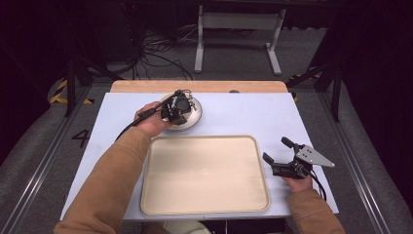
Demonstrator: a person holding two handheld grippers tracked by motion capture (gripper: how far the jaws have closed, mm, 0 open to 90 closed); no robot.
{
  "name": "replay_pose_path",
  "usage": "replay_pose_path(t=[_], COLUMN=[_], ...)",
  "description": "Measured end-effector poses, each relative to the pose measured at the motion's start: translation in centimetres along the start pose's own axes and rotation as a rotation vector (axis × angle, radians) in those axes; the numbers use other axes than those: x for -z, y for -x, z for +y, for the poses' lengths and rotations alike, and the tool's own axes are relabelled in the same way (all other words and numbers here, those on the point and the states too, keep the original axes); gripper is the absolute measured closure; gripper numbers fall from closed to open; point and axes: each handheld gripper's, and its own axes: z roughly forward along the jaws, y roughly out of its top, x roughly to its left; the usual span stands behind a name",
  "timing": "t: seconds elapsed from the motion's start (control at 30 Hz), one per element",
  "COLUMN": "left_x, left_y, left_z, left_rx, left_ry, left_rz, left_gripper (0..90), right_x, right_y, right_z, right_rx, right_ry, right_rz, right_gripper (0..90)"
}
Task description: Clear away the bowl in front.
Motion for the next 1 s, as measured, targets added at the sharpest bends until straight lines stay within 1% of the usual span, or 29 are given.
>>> replay_pose_path(t=[0.03, 0.1, 0.13, 0.17, 0.23, 0.27, 0.3, 0.4, 0.47, 0.53, 0.63, 0.67, 0.7, 0.73, 0.77, 0.8, 0.83, 0.9, 0.93, 0.97, 1.0], left_x=[0.1, 0.6, 0.8, 1.0, 1.4, 1.6, 1.8, 2.3, 2.6, 3.0, 3.3, 3.3, 3.5, 3.8, 3.8, 4.2, 4.2, 4.6, 4.7, 4.8, 4.8], left_y=[0.1, 0.4, 0.5, 0.5, 0.9, 0.9, 1.1, 1.6, 2.1, 2.7, 3.6, 3.6, 3.9, 4.3, 4.3, 4.8, 4.8, 5.8, 6.0, 6.4, 6.4], left_z=[0.0, 0.1, 0.1, 0.2, 0.2, 0.3, 0.4, 0.6, 0.8, 1.0, 1.3, 1.3, 1.5, 1.6, 1.6, 1.7, 1.7, 2.0, 2.1, 2.2, 2.2], left_rx=[0.0, -0.008, -0.007, -0.011, -0.005, -0.018, -0.017, -0.031, -0.042, -0.059, -0.079, -0.079, -0.088, -0.095, -0.095, -0.108, -0.108, -0.123, -0.134, -0.138, -0.138], left_ry=[0.008, 0.004, 0.011, 0.007, 0.018, 0.016, 0.023, 0.019, 0.023, 0.023, 0.015, 0.015, 0.016, 0.037, 0.037, 0.049, 0.049, 0.054, 0.051, 0.052, 0.052], left_rz=[0.002, 0.0, -0.006, -0.01, -0.013, -0.018, -0.024, -0.043, -0.048, -0.065, -0.076, -0.076, -0.083, -0.094, -0.094, -0.109, -0.109, -0.111, -0.117, -0.115, -0.115], left_gripper=[83.5, 83.5, 83.5, 83.5, 83.5, 83.5, 83.5, 83.5, 83.5, 83.5, 83.5, 83.5, 83.5, 83.5, 83.5, 83.5, 83.5, 83.5, 83.5, 83.5, 83.5], right_x=[0.0, 0.0, 0.0, 0.0, 0.0, 0.0, 0.0, 0.0, 0.0, 0.0, 0.0, 0.0, 0.0, 0.0, 0.0, 0.0, 0.0, 0.0, 0.0, 0.0, 0.0], right_y=[0.0, 0.0, 0.0, 0.0, 0.0, 0.0, 0.0, 0.0, 0.0, 0.0, 0.0, 0.0, 0.0, 0.0, 0.0, 0.0, 0.0, 0.0, 0.0, 0.0, 0.0], right_z=[0.0, 0.0, 0.0, 0.0, 0.0, 0.0, 0.0, 0.0, 0.0, 0.0, 0.0, 0.0, 0.0, 0.0, 0.0, 0.0, 0.0, 0.0, 0.0, 0.0, 0.0], right_rx=[-0.001, 0.0, 0.0, 0.0, -0.001, -0.001, -0.001, -0.001, -0.001, -0.002, -0.001, -0.001, -0.002, -0.002, -0.002, -0.002, -0.002, -0.002, -0.002, -0.002, -0.002], right_ry=[0.001, -0.001, -0.001, -0.001, 0.0, 0.001, -0.001, -0.001, -0.001, 0.0, -0.001, -0.001, 0.0, -0.001, -0.001, -0.001, -0.001, -0.001, -0.001, -0.001, -0.001], right_rz=[0.001, 0.0, 0.0, 0.0, 0.0, 0.0, 0.0, 0.0, 0.0, 0.0, 0.0, 0.0, 0.0, -0.001, -0.001, -0.001, -0.001, 0.0, -0.001, -0.001, -0.001], right_gripper=[3.1, 3.1, 3.1, 3.1, 3.1, 3.1, 3.1, 3.1, 3.1, 3.1, 3.1, 3.1, 3.1, 3.1, 3.1, 3.1, 3.1, 3.1, 3.1, 3.1, 3.1])
